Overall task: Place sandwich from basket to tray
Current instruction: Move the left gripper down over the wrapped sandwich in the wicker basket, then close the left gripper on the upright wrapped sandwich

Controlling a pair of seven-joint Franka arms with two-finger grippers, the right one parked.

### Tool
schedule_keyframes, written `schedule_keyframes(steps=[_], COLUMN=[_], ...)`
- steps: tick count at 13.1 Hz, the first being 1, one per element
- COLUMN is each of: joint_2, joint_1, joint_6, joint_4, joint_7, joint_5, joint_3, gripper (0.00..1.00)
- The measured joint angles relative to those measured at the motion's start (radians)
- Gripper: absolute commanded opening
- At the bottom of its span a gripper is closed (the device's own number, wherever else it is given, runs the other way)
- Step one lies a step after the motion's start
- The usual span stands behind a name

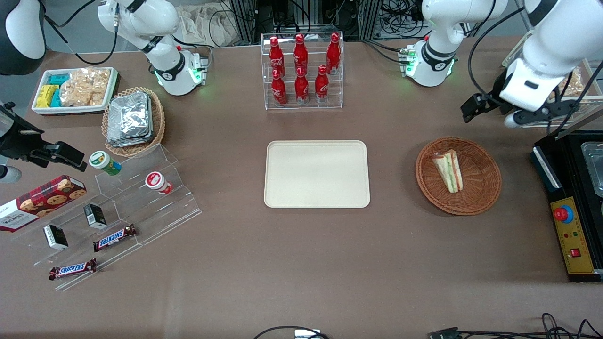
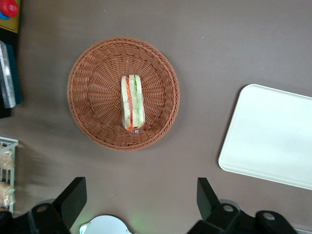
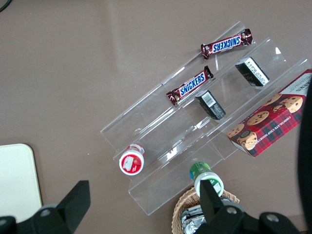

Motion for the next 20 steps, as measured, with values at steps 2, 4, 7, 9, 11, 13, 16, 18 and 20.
schedule_keyframes(steps=[2,4,7,9,11,13,16,18,20], joint_2=[0.010,0.031,0.105,0.179,0.251,0.300,0.347,0.363,0.365], joint_1=[0.002,0.008,0.018,0.024,0.027,0.029,0.030,0.030,0.030], joint_6=[0.178,0.399,0.675,0.804,0.848,0.863,0.890,0.900,0.903], joint_4=[-0.138,-0.291,-0.455,-0.509,-0.521,-0.521,-0.520,-0.520,-0.520], joint_7=[0.000,0.000,0.002,0.005,0.012,0.017,0.019,0.020,0.021], joint_5=[0.000,0.000,0.000,0.000,0.010,0.054,0.083,0.083,0.084], joint_3=[0.003,0.012,0.023,0.024,0.034,0.055,0.059,0.059,0.059], gripper=[1.00,1.00,1.00,1.00,1.00,1.00,0.95,0.44,0.30])
